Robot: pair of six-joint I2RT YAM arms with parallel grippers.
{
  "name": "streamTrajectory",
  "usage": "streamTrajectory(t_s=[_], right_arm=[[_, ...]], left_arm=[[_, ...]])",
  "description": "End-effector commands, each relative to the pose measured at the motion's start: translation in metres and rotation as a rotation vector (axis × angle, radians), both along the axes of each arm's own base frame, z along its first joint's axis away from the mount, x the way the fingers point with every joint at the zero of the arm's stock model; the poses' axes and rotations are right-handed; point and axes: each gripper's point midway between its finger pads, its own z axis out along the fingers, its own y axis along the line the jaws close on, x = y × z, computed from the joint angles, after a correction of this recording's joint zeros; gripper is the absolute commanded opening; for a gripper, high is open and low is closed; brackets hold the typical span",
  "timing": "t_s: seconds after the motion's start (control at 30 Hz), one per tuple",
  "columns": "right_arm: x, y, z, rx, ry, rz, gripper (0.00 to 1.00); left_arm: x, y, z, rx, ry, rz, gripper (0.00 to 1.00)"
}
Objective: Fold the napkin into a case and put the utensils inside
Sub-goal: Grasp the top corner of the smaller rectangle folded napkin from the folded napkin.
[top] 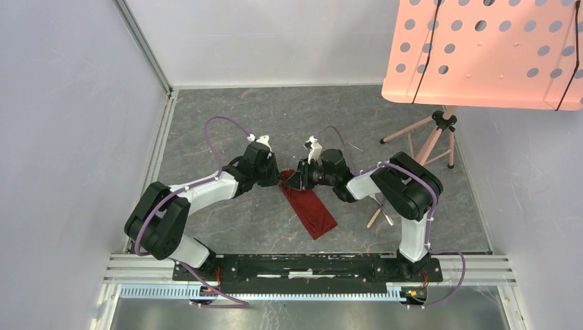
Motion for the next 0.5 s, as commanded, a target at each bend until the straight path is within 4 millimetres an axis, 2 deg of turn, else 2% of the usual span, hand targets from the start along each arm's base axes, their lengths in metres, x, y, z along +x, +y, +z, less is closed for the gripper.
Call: streamTrajectory(t_s=[0.0,0.13,0.47], right_arm=[[0.0105,0.003,0.0297,0.073,-0.068,-0.006,0.33],[0.0106,0.0059,0.0316,0.09,-0.048,0.008,0.4],[0.0135,0.0007,0.0371,0.188,0.023,-0.004,0.44]], left_arm=[[0.0042,-0.0043,0.0133,-0.035,-0.038,-0.01,0.02],[0.0026,-0.0033,0.0124,-0.034,-0.037,-0.012,0.02],[0.0024,-0.0015,0.0124,-0.031,-0.041,-0.013,0.02]])
